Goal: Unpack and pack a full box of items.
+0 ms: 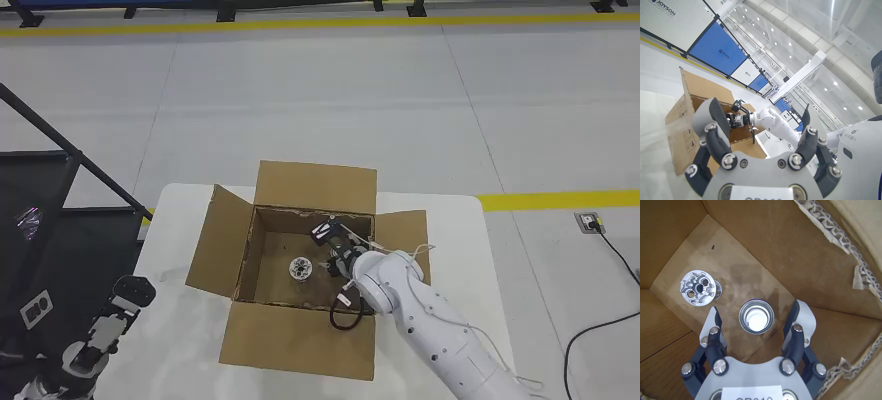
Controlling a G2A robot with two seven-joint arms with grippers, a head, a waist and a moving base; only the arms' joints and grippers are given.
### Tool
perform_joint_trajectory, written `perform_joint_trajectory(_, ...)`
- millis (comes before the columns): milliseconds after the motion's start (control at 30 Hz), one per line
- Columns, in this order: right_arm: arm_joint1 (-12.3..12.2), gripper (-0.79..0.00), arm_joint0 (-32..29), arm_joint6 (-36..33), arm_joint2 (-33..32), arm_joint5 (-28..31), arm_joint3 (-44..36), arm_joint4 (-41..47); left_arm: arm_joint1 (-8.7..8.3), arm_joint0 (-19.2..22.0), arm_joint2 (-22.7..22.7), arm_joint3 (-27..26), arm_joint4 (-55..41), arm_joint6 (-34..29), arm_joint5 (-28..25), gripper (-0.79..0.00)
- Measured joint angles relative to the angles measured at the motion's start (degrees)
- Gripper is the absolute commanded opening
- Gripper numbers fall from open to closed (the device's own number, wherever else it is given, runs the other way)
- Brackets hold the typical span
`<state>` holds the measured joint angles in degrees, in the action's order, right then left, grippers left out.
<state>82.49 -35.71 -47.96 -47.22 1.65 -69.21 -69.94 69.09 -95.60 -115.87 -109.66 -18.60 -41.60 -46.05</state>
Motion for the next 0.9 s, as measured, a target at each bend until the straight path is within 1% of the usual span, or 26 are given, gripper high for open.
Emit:
perform_joint_trajectory(200, 0.5, -0.785, 0.6, 0.6, 0.0, 0.9, 0.8, 0.2, -0.22, -0.4, 0.1, 0.8, -0.4, 0.7, -0.6, 0.0)
perform_joint_trajectory(300, 0.3, -0.785, -0.5, 0.8, -0.9, 1.0, -2.4, -0.5, -0.34, -0.4, 0.3, 0.9, -0.4, 1.0, -0.7, 0.0)
perform_joint_trajectory(367, -0.3, -0.785, -2.4, -0.2, -2.1, 1.0, -6.9, -1.8, -0.43, -0.3, 0.6, 0.9, -0.3, 1.1, -0.6, 0.0)
perform_joint_trajectory(400, -0.6, -0.785, -3.5, -0.9, -2.8, 1.0, -9.5, -2.4, -0.47, -0.2, 0.7, 0.8, -0.2, 1.2, -0.5, 0.0)
perform_joint_trajectory(500, -1.9, -0.785, -8.6, -4.1, -5.9, 2.4, -20.5, -3.4, -0.62, 0.1, 1.0, 0.4, 0.1, 1.3, -0.2, 0.0)
perform_joint_trajectory(567, -2.9, -0.785, -13.2, -6.1, -8.5, 4.1, -30.1, -3.8, -0.73, 0.4, 1.3, 0.1, 0.4, 1.2, 0.0, 0.0)
perform_joint_trajectory(633, -3.9, -0.785, -17.9, -6.0, -11.9, 5.1, -40.1, -5.6, -0.84, 0.7, 1.7, -0.1, 0.7, 1.1, 0.4, 0.0)
perform_joint_trajectory(700, -4.6, -0.785, -21.7, -3.7, -15.2, 5.3, -48.1, -7.8, -0.95, 1.2, 2.3, -0.1, 1.0, 0.8, 0.8, 0.0)
perform_joint_trajectory(733, -5.0, -0.785, -24.1, -1.4, -17.6, 5.4, -52.8, -8.9, -1.02, 1.6, 2.7, -0.1, 1.2, 0.7, 0.9, 0.0)
perform_joint_trajectory(767, -5.3, -0.785, -25.7, 0.3, -19.6, 5.3, -55.9, -9.6, -1.07, 1.8, 2.9, 0.0, 1.4, 0.7, 1.0, 0.0)
perform_joint_trajectory(833, -5.8, -0.785, -29.1, 3.8, -24.9, 4.1, -61.1, -11.7, -1.18, 2.2, 3.4, 0.1, 1.6, 0.6, 1.0, 0.0)
perform_joint_trajectory(900, -6.1, -0.785, -31.2, 6.0, -29.7, 2.8, -62.9, -12.4, -1.26, 2.4, 3.7, 0.3, 1.6, 0.7, 0.8, 0.0)
